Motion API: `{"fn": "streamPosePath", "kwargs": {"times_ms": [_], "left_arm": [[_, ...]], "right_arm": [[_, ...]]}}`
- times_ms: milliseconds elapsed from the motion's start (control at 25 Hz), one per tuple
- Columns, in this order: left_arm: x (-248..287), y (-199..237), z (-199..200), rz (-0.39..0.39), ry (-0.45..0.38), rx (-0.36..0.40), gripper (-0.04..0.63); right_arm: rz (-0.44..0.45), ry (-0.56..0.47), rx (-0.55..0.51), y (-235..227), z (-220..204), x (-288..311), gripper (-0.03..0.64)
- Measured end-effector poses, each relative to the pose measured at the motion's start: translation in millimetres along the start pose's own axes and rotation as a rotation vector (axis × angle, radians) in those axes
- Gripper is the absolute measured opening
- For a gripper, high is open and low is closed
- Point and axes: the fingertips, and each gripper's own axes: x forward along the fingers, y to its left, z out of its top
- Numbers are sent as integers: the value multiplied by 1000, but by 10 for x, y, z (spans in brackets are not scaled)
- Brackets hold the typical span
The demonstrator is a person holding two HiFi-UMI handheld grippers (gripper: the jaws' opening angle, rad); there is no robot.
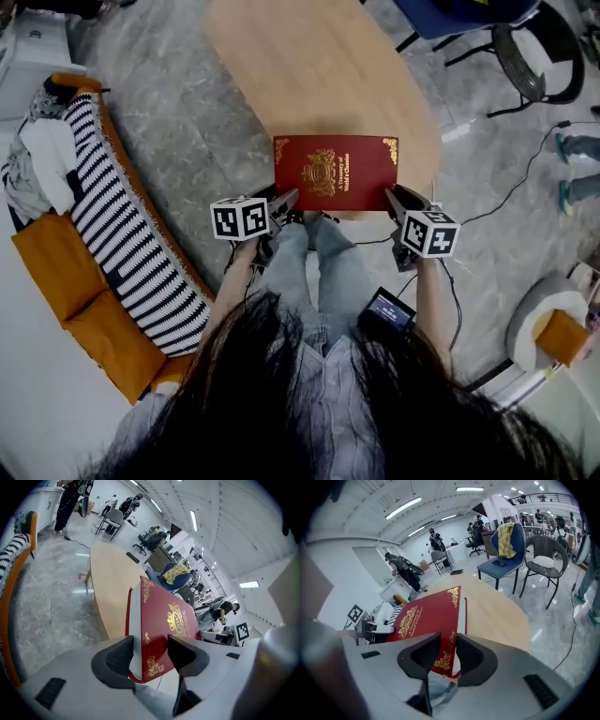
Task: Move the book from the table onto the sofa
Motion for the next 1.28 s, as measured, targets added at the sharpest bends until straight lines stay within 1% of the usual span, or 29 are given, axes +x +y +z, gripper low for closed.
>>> {"fn": "streamPosePath", "kwargs": {"times_ms": [240,360,560,760,1000,1120,1280], "left_arm": [[-343,-333,115,-23,-36,23,238],[-532,-448,218,-11,-66,56,238],[-818,-639,393,-8,-124,76,238],[-1017,-821,524,15,-179,109,238],[-1147,-988,522,44,-246,85,238],[-1208,-1024,493,65,-274,80,238],[-1232,-1076,513,84,-327,54,238]], "right_arm": [[-10,-43,-21,237,244,-399,114],[-12,-64,-42,357,377,-563,114],[0,-102,-77,563,615,-766,114],[27,-135,-83,653,778,-924,113],[45,-150,-92,675,873,-1071,114],[78,-138,-118,698,901,-1090,114],[104,-146,-152,694,1004,-1116,114]]}}
